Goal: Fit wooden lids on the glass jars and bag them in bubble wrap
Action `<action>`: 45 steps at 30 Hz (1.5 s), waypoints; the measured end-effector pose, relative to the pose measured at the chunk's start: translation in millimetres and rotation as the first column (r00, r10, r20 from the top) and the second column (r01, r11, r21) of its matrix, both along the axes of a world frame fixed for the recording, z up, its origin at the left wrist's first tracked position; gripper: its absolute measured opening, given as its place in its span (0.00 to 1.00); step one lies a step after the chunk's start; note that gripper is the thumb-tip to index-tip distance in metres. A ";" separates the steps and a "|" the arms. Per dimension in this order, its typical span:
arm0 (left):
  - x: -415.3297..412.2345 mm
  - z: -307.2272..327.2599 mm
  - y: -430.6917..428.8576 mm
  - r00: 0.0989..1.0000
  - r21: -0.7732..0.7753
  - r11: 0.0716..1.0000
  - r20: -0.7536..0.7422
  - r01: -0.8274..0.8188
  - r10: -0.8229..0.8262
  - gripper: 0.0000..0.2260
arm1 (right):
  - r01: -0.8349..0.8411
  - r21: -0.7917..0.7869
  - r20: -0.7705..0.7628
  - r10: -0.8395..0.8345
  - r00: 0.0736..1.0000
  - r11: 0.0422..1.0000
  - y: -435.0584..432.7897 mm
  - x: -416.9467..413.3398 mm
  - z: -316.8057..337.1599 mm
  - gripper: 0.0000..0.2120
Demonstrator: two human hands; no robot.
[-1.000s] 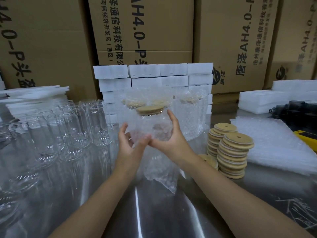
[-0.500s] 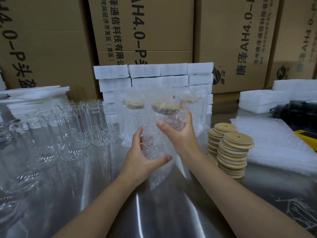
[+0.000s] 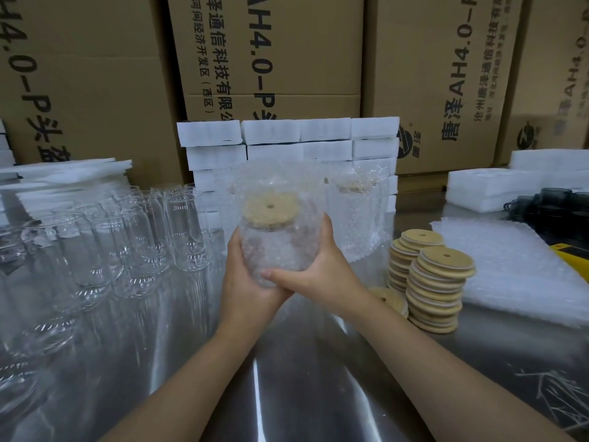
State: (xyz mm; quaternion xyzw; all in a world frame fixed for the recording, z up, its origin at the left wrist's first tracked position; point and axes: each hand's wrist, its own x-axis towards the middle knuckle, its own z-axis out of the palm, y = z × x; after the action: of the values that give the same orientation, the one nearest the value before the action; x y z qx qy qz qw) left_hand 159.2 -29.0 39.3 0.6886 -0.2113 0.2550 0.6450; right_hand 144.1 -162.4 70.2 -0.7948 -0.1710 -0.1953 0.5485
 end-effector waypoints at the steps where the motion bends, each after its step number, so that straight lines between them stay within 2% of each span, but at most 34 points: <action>1: 0.0 0.9 0.6 1.000 0.018 1.000 0.006 0.005 -0.005 0.44 | 0.037 -0.005 0.032 -0.037 0.999 0.999 0.3 -0.2 1.2 0.55; 7: -4.7 0.5 -1.6 1.000 0.190 0.982 -0.021 0.017 -0.013 0.51 | 0.246 0.026 0.199 -0.246 0.949 0.969 -8.9 1.3 6.2 0.55; 10: -1.7 -3.2 -2.3 0.997 0.257 0.965 -0.056 0.059 -0.046 0.50 | 0.359 -0.085 0.238 -0.331 0.913 0.930 -21.2 4.6 6.5 0.53; 13: 0.3 -6.5 -1.5 0.988 0.317 0.937 -0.098 0.146 -0.121 0.46 | 0.429 -0.249 0.210 -0.384 0.899 0.868 -29.2 8.9 5.1 0.46; 16: -0.5 -7.5 -1.9 0.983 0.329 0.928 -0.114 0.175 -0.145 0.44 | 0.464 -0.261 0.221 -0.416 0.882 0.846 -33.0 12.6 5.3 0.38; 22: 1.3 -9.7 -3.7 0.983 0.336 0.928 -0.136 0.164 -0.125 0.44 | 0.555 -0.257 0.316 -0.474 0.822 0.791 -34.1 15.2 5.8 0.34; 29: 7.0 -15.4 -3.7 0.983 0.320 0.939 -0.169 0.128 -0.076 0.38 | 0.724 -0.264 0.412 -0.604 0.682 0.637 -38.6 21.0 4.2 0.31; 34: 9.8 -19.2 -4.0 0.983 0.353 0.929 -0.176 0.107 -0.047 0.33 | 0.744 -0.353 0.425 -0.612 0.667 0.567 -38.7 30.5 0.1 0.31; 38: 11.1 -21.0 -3.0 0.983 0.384 0.918 -0.182 0.103 -0.034 0.34 | 0.724 -0.339 0.359 -0.629 0.689 0.600 -43.8 36.1 0.9 0.33; 45: 13.4 -23.5 -3.4 0.982 0.406 0.908 -0.186 0.107 -0.032 0.33 | 0.736 -0.328 0.390 -0.625 0.676 0.592 -38.2 35.4 0.7 0.33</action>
State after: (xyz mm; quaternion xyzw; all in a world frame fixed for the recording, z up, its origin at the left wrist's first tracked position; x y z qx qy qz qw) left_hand 172.6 -32.4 15.8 0.8213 -0.2274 0.1195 0.5093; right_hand 179.5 -200.6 70.9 -0.8756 0.0439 -0.4366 0.2018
